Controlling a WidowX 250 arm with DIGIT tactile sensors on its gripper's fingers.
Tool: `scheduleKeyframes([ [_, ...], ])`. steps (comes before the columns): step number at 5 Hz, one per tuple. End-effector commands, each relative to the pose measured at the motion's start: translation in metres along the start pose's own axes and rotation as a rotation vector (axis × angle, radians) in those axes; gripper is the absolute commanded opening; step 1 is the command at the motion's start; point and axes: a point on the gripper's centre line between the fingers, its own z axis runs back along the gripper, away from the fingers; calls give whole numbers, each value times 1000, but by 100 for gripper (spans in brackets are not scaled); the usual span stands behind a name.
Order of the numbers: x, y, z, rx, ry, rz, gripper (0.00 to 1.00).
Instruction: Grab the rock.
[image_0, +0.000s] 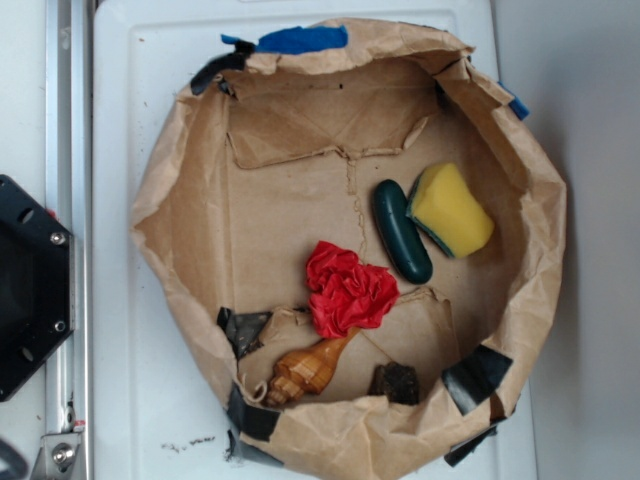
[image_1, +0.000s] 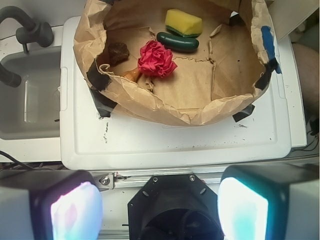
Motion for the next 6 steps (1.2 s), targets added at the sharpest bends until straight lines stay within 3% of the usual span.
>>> scheduleKeyframes([
  [1, 0, 0, 0, 0, 0, 0, 100],
  [2, 34, -14, -8, -8, -61, 12, 100],
  [3, 61, -11, -26, 14, -112, 58, 100],
  [4, 70, -9, -38, -22, -105, -106, 100],
  [5, 77, -6, -56, -143, -21, -333, 100],
  [6, 90, 3, -76, -232, -19, -574, 100],
])
